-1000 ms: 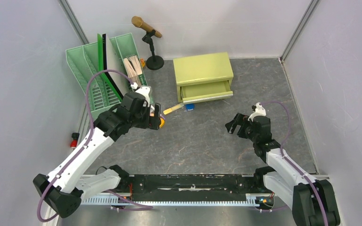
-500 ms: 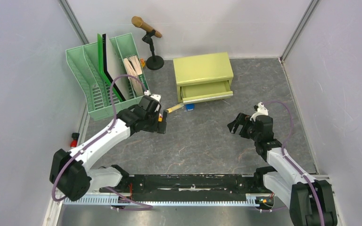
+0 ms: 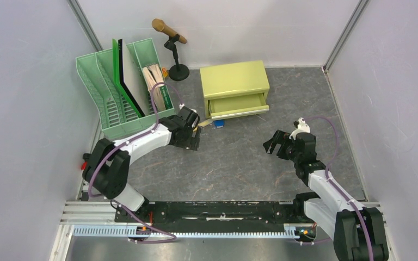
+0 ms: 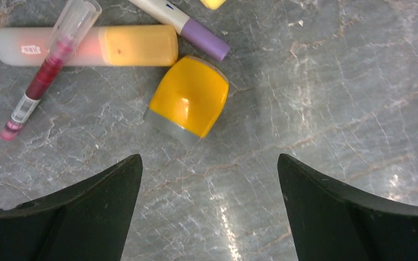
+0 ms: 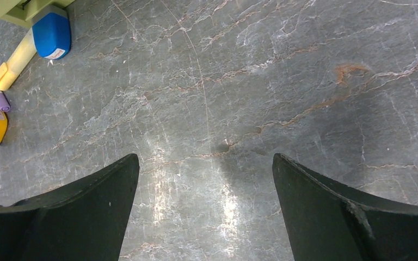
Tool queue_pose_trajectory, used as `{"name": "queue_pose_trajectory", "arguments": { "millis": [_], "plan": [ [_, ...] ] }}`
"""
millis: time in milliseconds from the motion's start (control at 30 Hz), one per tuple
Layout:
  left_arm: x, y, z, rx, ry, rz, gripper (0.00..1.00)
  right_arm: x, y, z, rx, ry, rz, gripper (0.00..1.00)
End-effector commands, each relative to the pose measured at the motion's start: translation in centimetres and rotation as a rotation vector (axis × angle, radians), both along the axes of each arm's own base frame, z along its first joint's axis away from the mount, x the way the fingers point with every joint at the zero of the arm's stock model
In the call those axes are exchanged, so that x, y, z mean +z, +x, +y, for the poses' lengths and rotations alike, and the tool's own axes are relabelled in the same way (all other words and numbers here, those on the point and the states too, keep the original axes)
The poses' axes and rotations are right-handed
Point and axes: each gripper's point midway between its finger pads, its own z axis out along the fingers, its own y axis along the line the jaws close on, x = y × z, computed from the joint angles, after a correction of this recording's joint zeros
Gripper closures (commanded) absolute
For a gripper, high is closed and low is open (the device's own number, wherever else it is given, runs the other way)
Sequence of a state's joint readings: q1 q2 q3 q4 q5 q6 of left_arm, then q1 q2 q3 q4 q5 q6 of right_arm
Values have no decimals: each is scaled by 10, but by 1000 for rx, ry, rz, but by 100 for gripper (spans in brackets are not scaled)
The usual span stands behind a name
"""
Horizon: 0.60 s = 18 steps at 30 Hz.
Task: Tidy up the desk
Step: Pick up the stationery from the center of the board.
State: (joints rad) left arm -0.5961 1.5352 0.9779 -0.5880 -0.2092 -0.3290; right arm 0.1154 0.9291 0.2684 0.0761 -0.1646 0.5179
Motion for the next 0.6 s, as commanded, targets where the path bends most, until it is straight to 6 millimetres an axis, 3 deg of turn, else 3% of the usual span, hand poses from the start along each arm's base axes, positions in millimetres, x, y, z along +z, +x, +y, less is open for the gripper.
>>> {"name": "queue_pose_trajectory", "arguments": {
  "millis": [0, 400, 567],
  "plan": [
    [5, 32, -3, -29, 48, -109, 0, 17, 13, -4, -9, -20, -55, 2],
    [-35, 45, -1, -109, 150, -77, 0, 10, 13, -8, -21, -24, -46, 2],
    [-37, 44, -12, -180, 107, -64, 2, 10, 15, -5, -13, -6, -44, 2]
  ]
}}
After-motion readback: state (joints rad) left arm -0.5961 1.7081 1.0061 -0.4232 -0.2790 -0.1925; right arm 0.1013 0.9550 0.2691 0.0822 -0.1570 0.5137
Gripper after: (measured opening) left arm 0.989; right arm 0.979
